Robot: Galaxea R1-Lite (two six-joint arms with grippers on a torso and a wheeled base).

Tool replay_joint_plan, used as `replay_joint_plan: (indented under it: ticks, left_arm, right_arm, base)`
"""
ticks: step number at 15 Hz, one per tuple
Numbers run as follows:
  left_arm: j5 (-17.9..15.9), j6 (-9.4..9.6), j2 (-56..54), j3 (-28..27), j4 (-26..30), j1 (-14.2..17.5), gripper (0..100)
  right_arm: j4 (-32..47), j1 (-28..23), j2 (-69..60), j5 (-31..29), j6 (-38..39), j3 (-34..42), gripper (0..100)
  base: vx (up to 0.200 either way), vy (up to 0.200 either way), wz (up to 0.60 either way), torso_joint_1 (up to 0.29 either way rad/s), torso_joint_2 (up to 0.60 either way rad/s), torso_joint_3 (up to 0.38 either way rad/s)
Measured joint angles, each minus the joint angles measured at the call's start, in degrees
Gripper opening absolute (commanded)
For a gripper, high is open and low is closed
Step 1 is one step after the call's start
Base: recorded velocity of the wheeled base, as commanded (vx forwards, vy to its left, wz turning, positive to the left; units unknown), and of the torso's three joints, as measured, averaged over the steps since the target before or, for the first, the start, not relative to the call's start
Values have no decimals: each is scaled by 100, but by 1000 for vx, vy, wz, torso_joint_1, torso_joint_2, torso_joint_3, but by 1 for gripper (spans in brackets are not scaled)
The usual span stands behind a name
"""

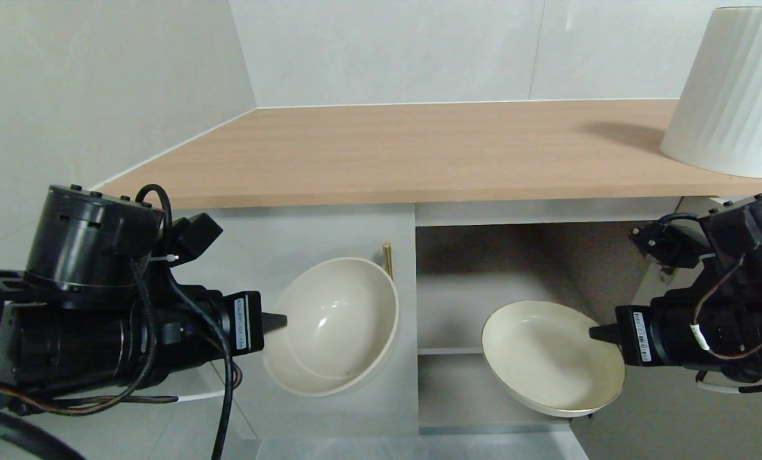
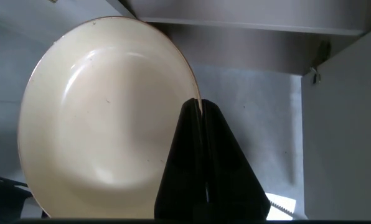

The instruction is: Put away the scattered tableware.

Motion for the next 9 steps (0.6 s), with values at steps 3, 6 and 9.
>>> replay_joint_plan:
  ticks: [3, 6, 9]
  left_arm:
    - [11, 0, 105, -1, 10, -11, 0]
    - [20, 0, 160, -1, 21, -26, 0]
    - [22, 4, 221, 24, 251, -130, 0]
  right_arm:
    - [-39, -2, 196, -9, -46, -9, 0]
    - [-167, -127, 508, 2, -128, -11, 0]
    - [-635, -291, 1147, 2, -106, -11, 0]
  base:
    - [0, 0, 0, 0, 0, 0]
    - [0, 0, 0, 0, 0, 0]
    - [0, 0, 0, 0, 0, 0]
